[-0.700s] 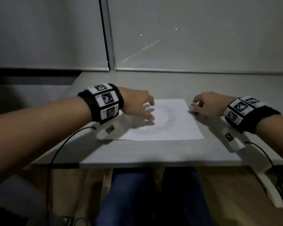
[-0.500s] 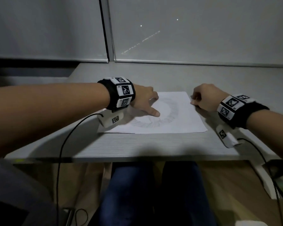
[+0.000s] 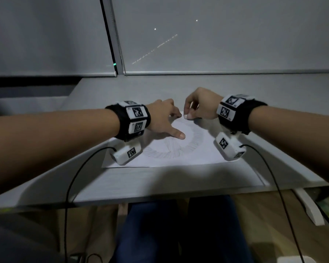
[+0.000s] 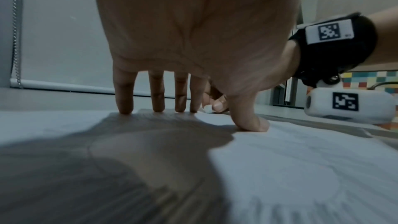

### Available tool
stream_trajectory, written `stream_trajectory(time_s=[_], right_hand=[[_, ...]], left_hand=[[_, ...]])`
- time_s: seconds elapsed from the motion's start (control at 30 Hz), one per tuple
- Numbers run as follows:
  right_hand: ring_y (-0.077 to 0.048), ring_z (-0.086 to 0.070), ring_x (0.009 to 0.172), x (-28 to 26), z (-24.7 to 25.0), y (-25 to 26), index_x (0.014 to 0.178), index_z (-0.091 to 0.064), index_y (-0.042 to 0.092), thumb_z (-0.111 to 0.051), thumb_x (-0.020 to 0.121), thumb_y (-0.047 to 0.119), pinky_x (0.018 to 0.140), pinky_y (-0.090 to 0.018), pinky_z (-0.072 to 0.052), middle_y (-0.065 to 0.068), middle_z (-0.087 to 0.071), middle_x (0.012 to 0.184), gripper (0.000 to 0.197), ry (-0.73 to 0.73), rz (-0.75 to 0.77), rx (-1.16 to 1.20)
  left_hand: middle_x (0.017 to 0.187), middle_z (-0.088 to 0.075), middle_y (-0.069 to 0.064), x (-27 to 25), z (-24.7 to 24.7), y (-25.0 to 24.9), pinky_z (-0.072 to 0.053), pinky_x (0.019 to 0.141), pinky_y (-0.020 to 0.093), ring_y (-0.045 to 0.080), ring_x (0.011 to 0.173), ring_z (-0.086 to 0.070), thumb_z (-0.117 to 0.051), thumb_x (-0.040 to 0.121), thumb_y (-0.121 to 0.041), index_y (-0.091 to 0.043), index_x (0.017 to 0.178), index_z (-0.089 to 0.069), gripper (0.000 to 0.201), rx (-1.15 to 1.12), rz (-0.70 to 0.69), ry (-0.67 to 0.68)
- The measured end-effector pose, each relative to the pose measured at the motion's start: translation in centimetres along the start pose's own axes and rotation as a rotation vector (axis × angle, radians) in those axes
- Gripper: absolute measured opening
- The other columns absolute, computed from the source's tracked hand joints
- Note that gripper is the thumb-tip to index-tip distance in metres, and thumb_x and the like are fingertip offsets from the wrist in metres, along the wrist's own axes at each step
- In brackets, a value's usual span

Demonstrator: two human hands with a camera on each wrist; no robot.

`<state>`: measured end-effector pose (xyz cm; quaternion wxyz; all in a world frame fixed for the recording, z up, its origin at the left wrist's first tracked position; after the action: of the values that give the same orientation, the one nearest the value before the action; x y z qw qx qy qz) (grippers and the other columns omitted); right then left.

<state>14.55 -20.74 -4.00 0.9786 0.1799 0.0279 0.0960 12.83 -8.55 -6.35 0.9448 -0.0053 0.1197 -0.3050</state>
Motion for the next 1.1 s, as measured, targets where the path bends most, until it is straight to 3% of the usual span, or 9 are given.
stream_trajectory(time_s=[0.1,0.17,0.27,0.43,0.53,0.67,0.87,1.1], right_hand=[[-0.017,-0.07,0.07,0.2,0.1,-0.6,0.079,-0.08,0.017,-0.091,0.078,0.017,0.071,-0.027,-0.057,0.002,-0.075,0.075,0.011,-0.073,-0.037,0.018],[-0.018,-0.069,0.07,0.0,0.3,0.0,0.078,-0.081,0.013,-0.091,0.077,0.014,0.066,-0.023,-0.052,0.002,-0.072,0.07,0.01,-0.092,-0.018,-0.01],[-0.015,-0.067,0.068,-0.3,0.3,1.4,0.08,-0.081,0.012,-0.087,0.08,0.012,0.065,-0.022,-0.049,0.002,-0.071,0.071,0.006,-0.11,0.043,-0.005],[-0.013,-0.063,0.064,0.0,-1.1,1.2,0.08,-0.083,0.018,-0.091,0.078,0.016,0.074,-0.032,-0.059,0.001,-0.074,0.07,0.008,0.033,0.055,0.092],[-0.015,-0.064,0.064,0.3,-0.8,0.7,0.078,-0.082,0.02,-0.09,0.078,0.021,0.075,-0.038,-0.062,0.001,-0.073,0.07,0.009,-0.008,0.037,0.061],[-0.017,-0.069,0.072,0.6,0.1,0.6,0.078,-0.08,0.018,-0.084,0.077,0.019,0.074,-0.03,-0.06,0.003,-0.074,0.076,0.004,-0.103,-0.026,-0.028],[-0.008,-0.063,0.067,-0.9,-2.0,2.9,0.077,-0.079,0.017,-0.082,0.08,0.02,0.065,-0.022,-0.046,0.005,-0.072,0.073,0.005,0.002,0.068,-0.026],[-0.018,-0.069,0.076,0.1,0.3,-0.1,0.078,-0.079,0.014,-0.078,0.081,0.015,0.076,-0.029,-0.06,0.002,-0.074,0.076,0.004,-0.111,-0.057,-0.038]], left_hand=[[0.139,-0.043,-0.001,0.0,-0.8,0.1,-0.043,0.108,0.054,0.031,0.129,-0.044,-0.064,0.07,-0.09,-0.032,0.158,-0.042,0.108,0.011,0.017,0.023],[0.142,-0.038,-0.001,-0.2,-0.9,0.4,-0.041,0.109,0.057,0.031,0.13,-0.038,-0.061,0.066,-0.095,-0.038,0.161,-0.033,0.114,0.03,0.051,0.064],[0.136,-0.037,-0.001,-0.3,-1.1,0.4,-0.041,0.109,0.058,0.031,0.13,-0.037,-0.059,0.057,-0.102,-0.045,0.162,-0.028,0.123,0.049,0.073,0.1],[0.124,-0.04,-0.002,-0.7,-1.1,0.5,-0.044,0.101,0.052,0.03,0.126,-0.041,-0.058,0.05,-0.104,-0.043,0.154,-0.041,0.121,0.04,0.118,0.135],[0.124,-0.041,-0.002,-0.7,-1.0,0.3,-0.043,0.103,0.052,0.032,0.128,-0.041,-0.061,0.05,-0.102,-0.047,0.156,-0.035,0.122,0.027,0.113,0.125],[0.129,-0.039,-0.003,-0.8,-1.1,0.2,-0.041,0.108,0.055,0.032,0.132,-0.039,-0.061,0.049,-0.102,-0.048,0.161,-0.025,0.129,0.014,0.121,0.125],[0.125,-0.038,0.0,-0.9,-1.1,0.0,-0.04,0.099,0.052,0.032,0.128,-0.038,-0.063,0.052,-0.1,-0.053,0.154,-0.033,0.116,0.014,0.125,0.142],[0.128,-0.035,-0.003,-1.1,-1.2,0.2,-0.041,0.099,0.055,0.033,0.132,-0.035,-0.062,0.051,-0.101,-0.05,0.162,-0.019,0.13,0.026,0.159,0.152]])
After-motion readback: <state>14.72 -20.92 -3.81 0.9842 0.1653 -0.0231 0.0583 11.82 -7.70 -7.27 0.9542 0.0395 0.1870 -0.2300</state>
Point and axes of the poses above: each hand's wrist, its own x-axis towards the middle knuckle, its own z-axis out of the back of the hand, y = z × x, the point moved 10 cm from there along x, towards the middle knuckle
